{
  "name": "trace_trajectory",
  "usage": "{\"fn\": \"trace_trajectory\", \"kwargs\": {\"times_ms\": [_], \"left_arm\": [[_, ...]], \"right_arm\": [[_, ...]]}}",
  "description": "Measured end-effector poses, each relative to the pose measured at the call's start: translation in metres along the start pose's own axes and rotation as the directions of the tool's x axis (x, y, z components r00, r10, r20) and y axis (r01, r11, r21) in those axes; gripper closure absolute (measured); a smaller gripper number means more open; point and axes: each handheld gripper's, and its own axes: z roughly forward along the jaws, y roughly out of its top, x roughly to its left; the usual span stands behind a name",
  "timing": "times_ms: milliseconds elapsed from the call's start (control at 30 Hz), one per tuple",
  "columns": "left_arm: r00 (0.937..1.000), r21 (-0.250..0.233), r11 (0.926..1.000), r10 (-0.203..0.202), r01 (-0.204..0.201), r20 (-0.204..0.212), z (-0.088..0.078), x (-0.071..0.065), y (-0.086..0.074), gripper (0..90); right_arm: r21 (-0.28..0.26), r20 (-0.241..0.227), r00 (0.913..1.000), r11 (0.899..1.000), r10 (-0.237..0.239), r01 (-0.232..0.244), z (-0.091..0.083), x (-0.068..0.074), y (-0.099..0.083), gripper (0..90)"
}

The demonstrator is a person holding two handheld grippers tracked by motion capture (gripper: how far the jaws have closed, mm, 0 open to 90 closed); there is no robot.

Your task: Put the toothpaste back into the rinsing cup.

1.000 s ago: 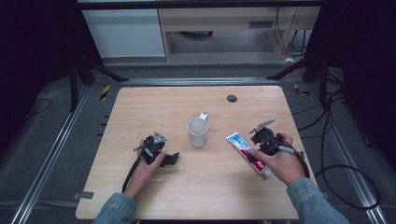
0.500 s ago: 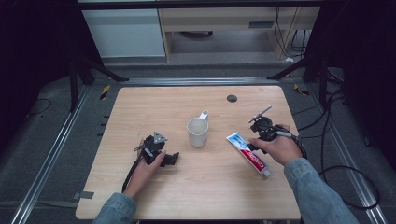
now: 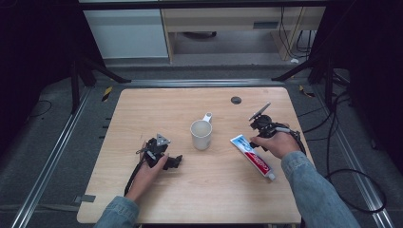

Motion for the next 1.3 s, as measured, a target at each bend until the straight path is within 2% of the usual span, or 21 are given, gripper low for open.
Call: {"fn": "trace_trajectory", "kwargs": {"times_ms": [167, 367, 467, 700, 900, 967, 1300], "left_arm": [[1.0, 0.0, 1.0, 0.0, 0.0, 0.0, 0.0, 0.0, 0.0, 0.0], [1.0, 0.0, 1.0, 0.0, 0.0, 0.0, 0.0, 0.0, 0.0, 0.0], [1.0, 0.0, 1.0, -0.001, 0.001, 0.0, 0.0, 0.0, 0.0, 0.0], [1.0, -0.001, 1.0, 0.0, 0.0, 0.0, 0.0, 0.0, 0.0, 0.0], [1.0, -0.001, 1.0, -0.001, 0.001, 0.0, 0.0, 0.0, 0.0, 0.0], [1.0, 0.0, 1.0, 0.0, 0.0, 0.0, 0.0, 0.0, 0.0, 0.0], [1.0, -0.001, 1.0, 0.0, 0.0, 0.0, 0.0, 0.0, 0.0, 0.0]], "right_arm": [[0.022, -0.027, 0.9996, 1.0, -0.004, 0.004, 0.007, 0.005, 0.008, 35.0], [0.053, -0.03, 0.9994, 0.998, -0.015, 0.017, 0.019, 0.011, 0.014, 34.9], [0.069, -0.05, 0.9988, 0.998, 0.002, 0.001, 0.026, 0.012, 0.017, 33.9], [0.096, -0.078, 0.9969, 0.995, 0.004, 0.004, 0.045, 0.016, 0.024, 31.9], [0.111, -0.092, 0.9957, 0.994, -0.003, 0.013, 0.056, 0.017, 0.027, 38.0], [0.121, -0.1, 0.9949, 0.993, 0.013, -0.001, 0.059, 0.017, 0.03, 39.4], [0.155, -0.107, 0.9939, 0.988, 0.026, -0.009, 0.069, 0.014, 0.032, 41.9]]}}
